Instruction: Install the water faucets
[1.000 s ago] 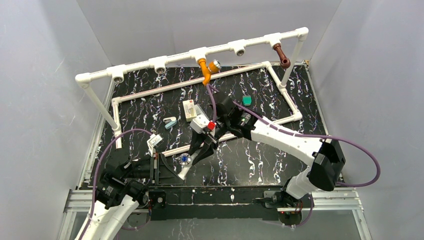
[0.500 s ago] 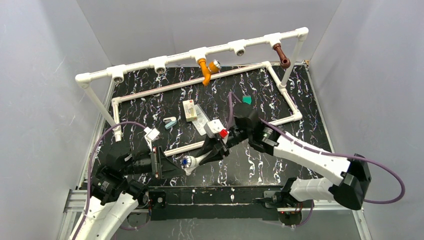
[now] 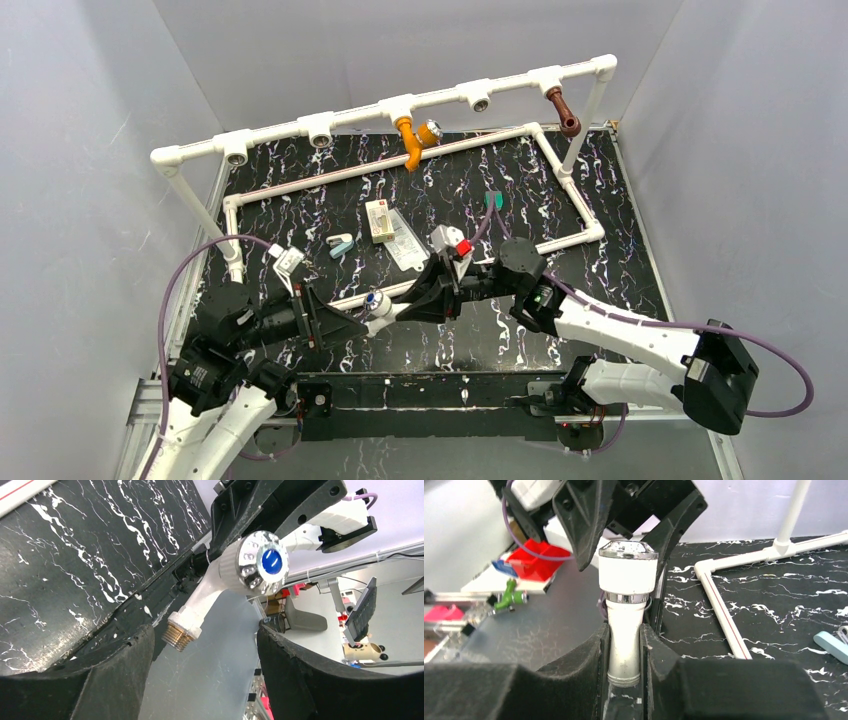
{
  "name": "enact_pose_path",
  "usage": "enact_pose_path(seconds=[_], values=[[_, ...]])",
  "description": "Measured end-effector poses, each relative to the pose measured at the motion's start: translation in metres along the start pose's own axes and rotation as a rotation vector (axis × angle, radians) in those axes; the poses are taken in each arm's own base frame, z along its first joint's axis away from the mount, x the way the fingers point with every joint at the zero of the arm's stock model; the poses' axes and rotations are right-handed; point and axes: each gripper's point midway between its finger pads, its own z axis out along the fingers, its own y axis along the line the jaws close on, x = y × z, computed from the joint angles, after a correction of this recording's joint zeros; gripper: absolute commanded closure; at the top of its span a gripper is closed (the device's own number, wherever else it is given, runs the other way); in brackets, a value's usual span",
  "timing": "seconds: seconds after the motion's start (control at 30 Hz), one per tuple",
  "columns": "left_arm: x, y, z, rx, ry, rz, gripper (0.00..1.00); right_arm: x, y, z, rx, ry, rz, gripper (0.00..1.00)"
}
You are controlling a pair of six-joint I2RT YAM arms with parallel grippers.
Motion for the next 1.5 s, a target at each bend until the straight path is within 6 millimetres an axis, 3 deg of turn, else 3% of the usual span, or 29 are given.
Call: enact_pose_path(seconds=[0.1, 0.27, 0.4, 0.7, 1.2, 1.33, 1.5], values=[[-0.003, 0.0, -0.001, -0.005, -0.021, 0.014, 0.27, -0.008, -0.004, 0.001, 0.042, -0.065, 0.06, 0.99], [-0.008, -0.003, -0.005, 0.0, -0.071, 0.048, 0.26, -0.038, -0.005, 0.001, 0.077, -0.203, 0.138, 0.99], [-0.019, -0.017, -0.009, 0.049, -0.141, 0.089, 0.25, -0.059, -0.002, 0.005, 0.072, -0.301, 0.191, 0.99], [-0.046, -0.051, -0.016, 0.167, -0.276, 0.168, 0.26, -0.05, 0.003, 0.034, 0.085, -0.345, 0.337, 0.99], [-0.054, -0.057, -0.018, 0.185, -0.31, 0.181, 0.3, -0.068, 0.0, 0.045, 0.158, -0.499, 0.428, 0.99], [-0.054, -0.056, -0.018, 0.181, -0.311, 0.18, 0.37, -0.069, -0.003, 0.045, 0.181, -0.511, 0.43, 0.99], [-0.053, -0.053, -0.017, 0.168, -0.311, 0.174, 0.52, -0.072, -0.006, 0.041, 0.21, -0.528, 0.433, 0.99]])
